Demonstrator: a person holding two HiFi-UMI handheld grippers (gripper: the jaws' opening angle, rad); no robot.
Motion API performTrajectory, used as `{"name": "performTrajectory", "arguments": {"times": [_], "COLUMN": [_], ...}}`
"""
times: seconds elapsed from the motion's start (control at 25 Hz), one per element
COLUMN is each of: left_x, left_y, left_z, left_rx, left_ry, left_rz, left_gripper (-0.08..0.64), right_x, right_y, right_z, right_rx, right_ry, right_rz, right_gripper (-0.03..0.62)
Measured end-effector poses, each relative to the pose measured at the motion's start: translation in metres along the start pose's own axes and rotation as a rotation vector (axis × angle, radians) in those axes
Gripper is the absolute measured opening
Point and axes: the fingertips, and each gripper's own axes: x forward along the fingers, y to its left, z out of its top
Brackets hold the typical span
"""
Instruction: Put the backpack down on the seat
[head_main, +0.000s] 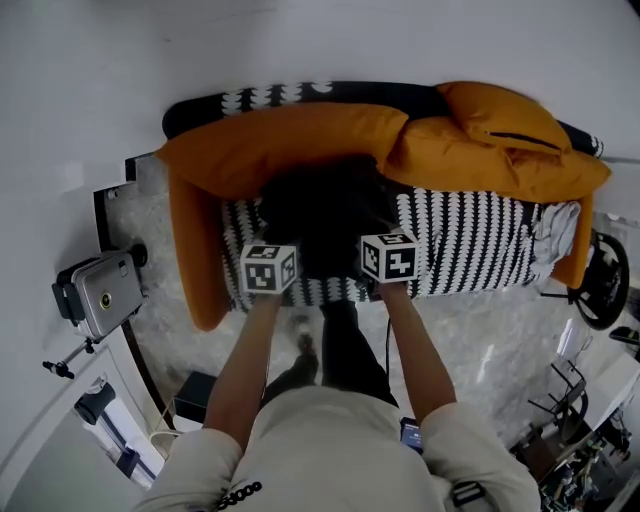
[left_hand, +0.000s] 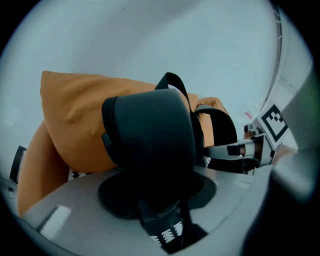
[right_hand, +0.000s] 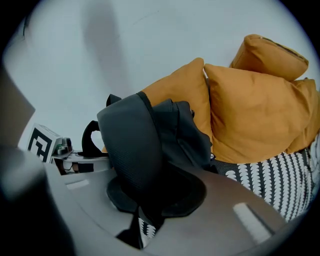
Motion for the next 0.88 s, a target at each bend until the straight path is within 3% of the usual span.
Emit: {"name": "performTrajectory", "arguments": {"times": [0.12, 0.32, 0.52, 0.88], "left_x": [0.0, -0.003, -0.02, -0.075], "left_y": [-0.004, -0.005, 0.006, 0.022], "left_z": [0.0, -0.01, -0.019, -0.034], "left_rx": [-0.01, -0.03, -0.045, -0.069], "left_ry": [-0.012, 0.004, 0.001, -0.056], "left_rz": [0.0, 0.025, 0.041, 0.03], "left_gripper": [0.215, 0.353, 0.378, 0.38], "right_x": [0.001, -0.001, -0.01, -0.049], "right_y": [0.007, 0.023, 0.03, 0.032], "right_z": [0.001, -0.005, -0.011, -0.022], "right_rx": [-0.002, -0.066, -0.093, -0.112], "right_ry": [0.0, 0.024, 0.036, 0.021], "right_rz": [0.035, 0.062, 0.073, 0.021], "right_gripper": [0.109, 0.237, 0.322, 0.325]}}
